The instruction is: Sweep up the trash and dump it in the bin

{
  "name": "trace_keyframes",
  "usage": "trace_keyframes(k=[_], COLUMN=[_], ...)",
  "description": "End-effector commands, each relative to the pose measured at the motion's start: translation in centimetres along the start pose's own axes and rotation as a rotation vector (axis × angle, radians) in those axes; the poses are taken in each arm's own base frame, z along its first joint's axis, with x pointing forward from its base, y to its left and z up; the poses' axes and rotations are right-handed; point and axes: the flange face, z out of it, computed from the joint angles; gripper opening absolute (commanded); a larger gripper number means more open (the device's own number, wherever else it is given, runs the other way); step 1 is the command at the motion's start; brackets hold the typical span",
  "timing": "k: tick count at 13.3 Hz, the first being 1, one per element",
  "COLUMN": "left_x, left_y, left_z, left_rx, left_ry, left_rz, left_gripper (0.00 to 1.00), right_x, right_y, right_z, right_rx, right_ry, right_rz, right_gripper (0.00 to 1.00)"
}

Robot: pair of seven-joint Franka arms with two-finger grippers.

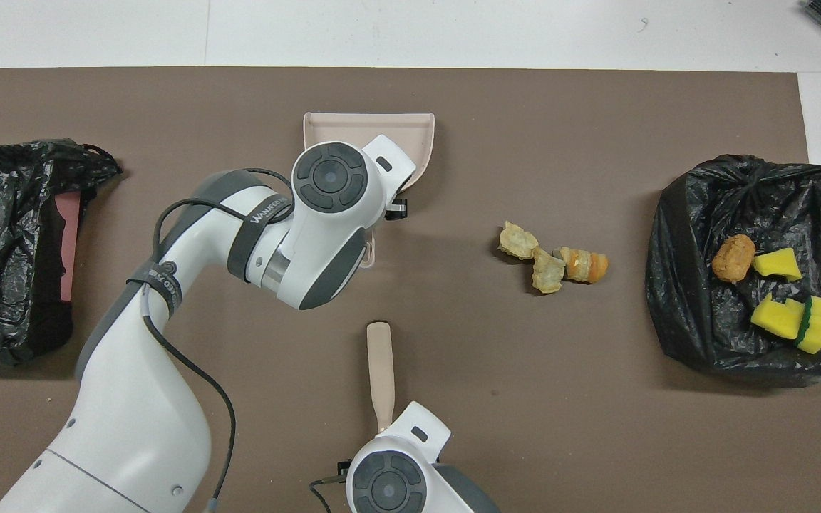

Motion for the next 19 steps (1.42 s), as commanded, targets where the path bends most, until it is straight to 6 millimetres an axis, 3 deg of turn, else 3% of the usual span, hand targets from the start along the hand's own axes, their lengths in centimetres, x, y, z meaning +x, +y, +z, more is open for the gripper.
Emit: trace_keyframes(k=[1,2,4,5,8,12,14,16,19], left_x=[1.6,2.1,2.6,2.8,3.2,3.2,3.3,3.3,2.1], left_y=[-4.2,-5.5,-6.9,-7.8,-11.2,-16.5,-18.9,-21.5,-23.0], left_z=[-3.5,-4.0,-4.2,-4.9,-6.3,-7.8,-7.6,-7.5,-6.5], left_rx=[0.018,0.020,0.026,0.030,0.045,0.055,0.051,0.032,-0.009], left_ry=[0.029,0.035,0.036,0.037,-0.002,-0.078,-0.109,-0.131,-0.190], left_rz=[0.091,0.107,0.170,0.191,0.272,0.470,0.590,0.668,0.921], left_gripper=[0.00,0.00,0.00,0.00,0.00,0.00,0.00,0.00,0.00], right_x=[-0.2,-0.1,-0.1,0.0,0.9,2.1,2.6,3.9,6.5], right_y=[0.2,0.2,0.3,0.3,0.5,2.3,4.4,7.8,13.8], right_z=[-0.9,-0.9,-0.8,-0.8,-1.4,-4.7,-7.2,-10.2,-12.0], right_rx=[0.009,0.009,0.009,0.010,0.014,0.023,0.016,0.023,-0.082], right_ry=[-0.013,-0.012,-0.012,-0.012,-0.017,-0.007,0.009,0.024,0.051], right_rz=[0.019,0.010,0.007,0.002,0.011,0.002,0.006,0.011,0.018], right_gripper=[0.70,0.55,0.12,0.00,0.00,0.00,0.00,0.00,0.00])
